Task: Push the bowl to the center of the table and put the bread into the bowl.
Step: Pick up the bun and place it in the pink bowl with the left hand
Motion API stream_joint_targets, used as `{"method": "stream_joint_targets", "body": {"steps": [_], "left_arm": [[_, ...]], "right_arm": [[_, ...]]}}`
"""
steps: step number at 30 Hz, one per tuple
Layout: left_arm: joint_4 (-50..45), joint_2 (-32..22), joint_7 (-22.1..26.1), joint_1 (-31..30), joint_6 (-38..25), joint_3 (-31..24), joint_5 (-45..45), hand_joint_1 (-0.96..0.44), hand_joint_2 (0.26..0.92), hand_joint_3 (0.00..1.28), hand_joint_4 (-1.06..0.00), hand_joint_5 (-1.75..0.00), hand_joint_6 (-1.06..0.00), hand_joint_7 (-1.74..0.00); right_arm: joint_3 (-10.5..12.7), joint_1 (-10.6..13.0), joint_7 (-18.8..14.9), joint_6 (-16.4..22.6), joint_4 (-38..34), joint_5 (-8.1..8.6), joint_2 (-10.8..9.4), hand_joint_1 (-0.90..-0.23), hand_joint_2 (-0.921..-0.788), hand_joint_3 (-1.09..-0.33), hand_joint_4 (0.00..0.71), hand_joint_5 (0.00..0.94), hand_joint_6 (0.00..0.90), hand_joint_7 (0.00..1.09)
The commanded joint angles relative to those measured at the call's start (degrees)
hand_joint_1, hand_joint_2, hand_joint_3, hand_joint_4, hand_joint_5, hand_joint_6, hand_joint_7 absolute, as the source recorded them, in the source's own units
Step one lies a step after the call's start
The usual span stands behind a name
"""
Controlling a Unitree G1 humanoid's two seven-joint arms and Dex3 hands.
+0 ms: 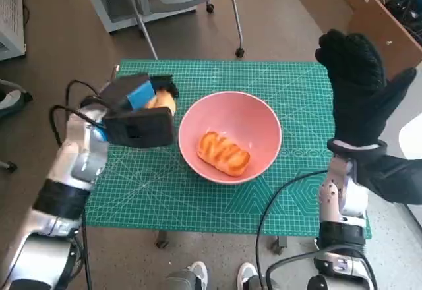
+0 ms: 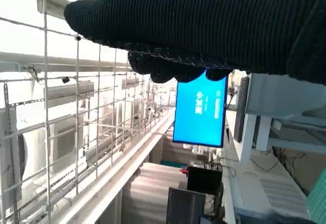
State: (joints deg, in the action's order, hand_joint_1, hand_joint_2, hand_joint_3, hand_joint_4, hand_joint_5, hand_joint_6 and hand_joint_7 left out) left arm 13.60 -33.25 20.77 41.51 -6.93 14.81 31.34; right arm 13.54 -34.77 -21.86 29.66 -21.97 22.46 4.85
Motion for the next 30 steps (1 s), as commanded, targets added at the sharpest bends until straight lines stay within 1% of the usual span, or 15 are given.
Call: {"method": "stream_joint_targets", "body": {"steps": [1, 5, 7, 10, 12, 13, 16, 20, 24, 25, 26, 27, 28, 29, 30], "left_arm": [[-14.3, 1.2, -0.5, -3.7, -1.4, -4.0, -2.1, 0.00, 0.916, 0.05, -0.75, -1.11, -0.63, -1.15], [-20.2, 3.0, -1.3, -5.0, -1.4, -4.5, -2.4, 0.00, 0.910, 0.03, -0.79, -1.07, -0.65, -1.13], [-22.5, 4.3, -1.5, -5.4, -1.3, -4.2, -2.4, 0.00, 0.912, 0.03, -0.78, -1.02, -0.67, -1.18], [-24.8, 6.1, -1.4, -5.6, -1.4, -3.6, -2.8, 0.00, 0.916, 0.03, -0.70, -1.04, -0.71, -1.19], [-25.4, 7.1, -1.2, -5.7, -1.1, -3.4, -3.4, 0.00, 0.917, 0.04, -0.68, -1.04, -0.72, -1.19], [-25.6, 7.8, -1.1, -5.7, -0.8, -3.2, -3.8, 0.00, 0.908, 0.03, -0.73, -1.04, -0.72, -1.14], [-24.6, 9.5, -1.5, -5.6, 0.8, -2.6, -4.8, 0.00, 0.899, 0.02, -0.80, -1.02, -0.71, -1.10], [-20.4, 11.8, -3.0, -5.5, 3.9, -1.9, -6.2, 0.00, 0.896, 0.02, -0.83, -1.00, -0.70, -1.10], [-16.1, 13.7, -3.9, -5.6, 6.5, -1.2, -7.2, 0.00, 0.915, 0.03, -0.76, -1.06, -0.65, -1.17], [-14.9, 14.2, -3.9, -5.8, 6.9, -1.0, -7.6, -0.07, 0.916, 0.07, -0.69, -1.00, -0.62, -1.21], [-14.1, 14.6, -3.9, -5.8, 7.3, -0.9, -7.9, -0.17, 0.918, 0.12, -0.62, -0.84, -0.58, -1.28], [-13.2, 14.9, -3.5, -6.1, 7.4, -0.6, -8.3, -0.24, 0.919, 0.16, -0.59, -0.73, -0.55, -1.33], [-12.5, 15.1, -3.0, -6.3, 7.3, -0.1, -8.2, -0.23, 0.890, 0.15, -0.52, -0.65, -0.47, -1.20], [-12.1, 15.1, -2.6, -6.5, 7.2, 0.1, -8.2, -0.27, 0.861, 0.12, -0.42, -0.46, -0.38, -0.92], [-11.8, 15.1, -2.4, -6.7, 7.2, 0.3, -8.2, -0.33, 0.852, 0.08, -0.35, -0.30, -0.32, -0.68]], "right_arm": [[0.2, 1.2, -0.2, -0.9, -0.3, 1.00, -0.6, -0.497, -0.921, -0.618, 0.387, 0.007, 0.150, 0.58], [0.2, 1.3, -0.1, -1.0, -0.3, 1.00, -0.7, -0.497, -0.921, -0.618, 0.387, 0.007, 0.149, 0.58], [0.2, 1.3, 0.0, -1.0, -0.2, 1.01, -0.7, -0.497, -0.921, -0.618, 0.387, 0.007, 0.149, 0.58], [0.3, 1.3, -0.1, -1.2, -0.3, 1.16, -0.8, -0.497, -0.921, -0.618, 0.387, 0.007, 0.150, 0.58], [0.2, 1.4, 0.0, -1.3, -0.1, 1.10, -0.9, -0.497, -0.921, -0.619, 0.387, 0.007, 0.151, 0.58], [0.2, 1.5, 0.1, -1.4, 0.0, 1.04, -0.9, -0.496, -0.921, -0.619, 0.389, 0.007, 0.153, 0.58], [0.2, 1.7, 0.2, -1.6, 0.3, 0.95, -1.0, -0.495, -0.921, -0.619, 0.391, 0.008, 0.155, 0.58], [0.1, 2.1, 0.2, -1.9, 0.9, 0.91, -1.1, -0.494, -0.921, -0.619, 0.393, 0.008, 0.157, 0.58], [0.1, 2.5, 0.2, -2.2, 1.6, 1.02, -1.1, -0.494, -0.921, -0.619, 0.393, 0.008, 0.157, 0.58], [0.1, 2.6, 0.3, -2.3, 1.8, 1.03, -1.1, -0.494, -0.921, -0.619, 0.393, 0.008, 0.157, 0.58], [0.2, 2.7, 0.3, -2.4, 2.0, 1.04, -1.1, -0.494, -0.921, -0.619, 0.393, 0.008, 0.157, 0.58], [0.2, 2.8, 0.3, -2.4, 2.2, 0.99, -1.1, -0.494, -0.921, -0.619, 0.393, 0.007, 0.156, 0.59], [0.2, 2.9, 0.3, -2.5, 2.4, 1.01, -1.0, -0.494, -0.921, -0.619, 0.393, 0.007, 0.156, 0.59], [0.2, 3.1, 0.4, -2.5, 2.6, 0.98, -1.0, -0.494, -0.921, -0.618, 0.393, 0.007, 0.156, 0.59], [0.2, 3.2, 0.4, -2.6, 2.8, 0.96, -1.0, -0.494, -0.921, -0.618, 0.393, 0.007, 0.156, 0.59]]}}
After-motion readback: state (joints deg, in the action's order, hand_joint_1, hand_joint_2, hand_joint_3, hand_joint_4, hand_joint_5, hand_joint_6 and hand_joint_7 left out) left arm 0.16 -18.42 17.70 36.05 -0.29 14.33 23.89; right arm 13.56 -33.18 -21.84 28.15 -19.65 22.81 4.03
